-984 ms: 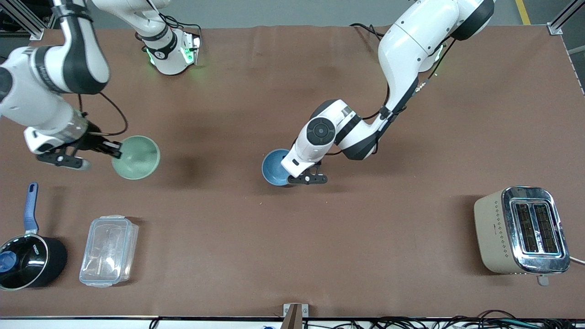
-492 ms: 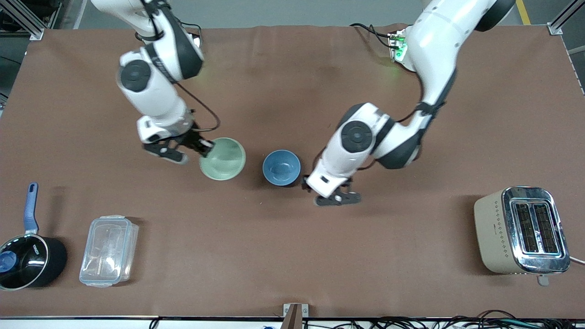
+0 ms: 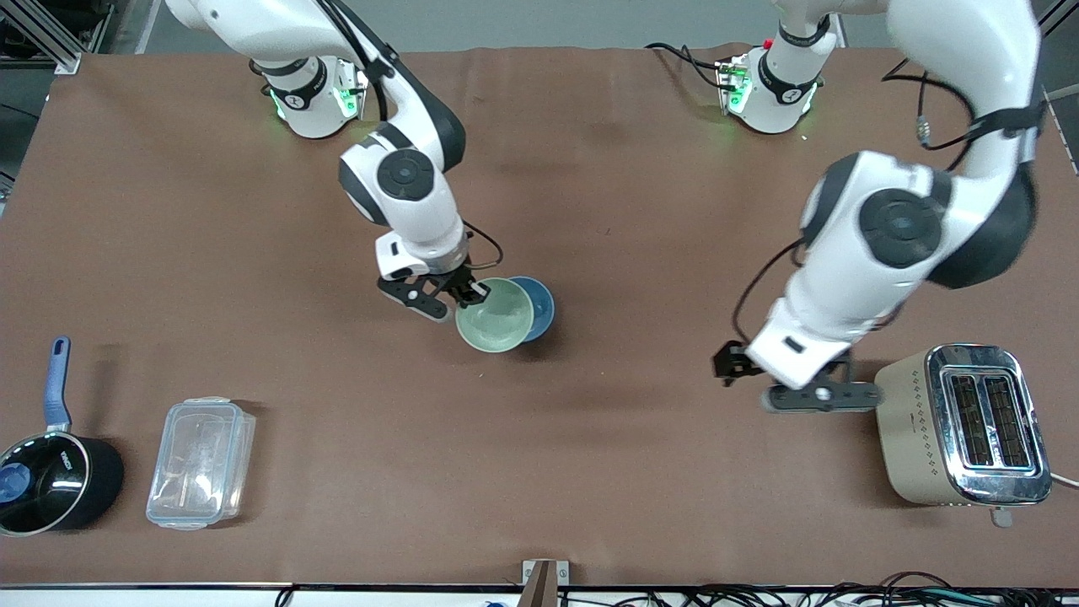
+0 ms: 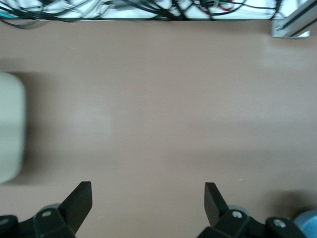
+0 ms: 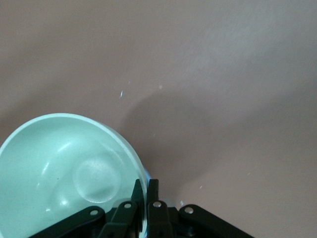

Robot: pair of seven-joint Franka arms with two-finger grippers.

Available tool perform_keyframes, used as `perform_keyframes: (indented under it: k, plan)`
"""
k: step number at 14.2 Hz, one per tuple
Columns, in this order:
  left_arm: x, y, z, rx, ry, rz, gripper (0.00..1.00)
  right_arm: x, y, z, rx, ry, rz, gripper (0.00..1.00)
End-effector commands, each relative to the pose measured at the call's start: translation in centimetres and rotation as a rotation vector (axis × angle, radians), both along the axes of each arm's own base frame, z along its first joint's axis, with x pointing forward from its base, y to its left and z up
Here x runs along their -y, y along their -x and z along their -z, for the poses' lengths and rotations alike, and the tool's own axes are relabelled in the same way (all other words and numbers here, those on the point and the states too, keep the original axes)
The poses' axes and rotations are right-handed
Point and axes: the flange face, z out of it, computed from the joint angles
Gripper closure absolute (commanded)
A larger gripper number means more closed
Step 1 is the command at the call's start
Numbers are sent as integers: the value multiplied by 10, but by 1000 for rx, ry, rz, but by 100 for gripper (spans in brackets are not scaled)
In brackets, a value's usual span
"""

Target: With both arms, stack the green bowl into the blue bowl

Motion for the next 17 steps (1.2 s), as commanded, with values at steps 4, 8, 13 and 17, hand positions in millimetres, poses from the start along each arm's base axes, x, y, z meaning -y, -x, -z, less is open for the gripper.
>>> perform_keyframes:
  k: [4,8,13,17]
  plan:
    - [-40,27,-62,-32,-7,-41,0,-30,27,8,-5,21,8,100]
    - [-80,35,-90,-69,16,-29,0,-33,40,23,-11,30,-17,99]
    - [-102,47,-107,-101,7,-27,0,-32,37,37,-15,30,-21,98]
    - [-112,54,-120,-98,2,-35,0,-33,36,49,-16,27,-26,95]
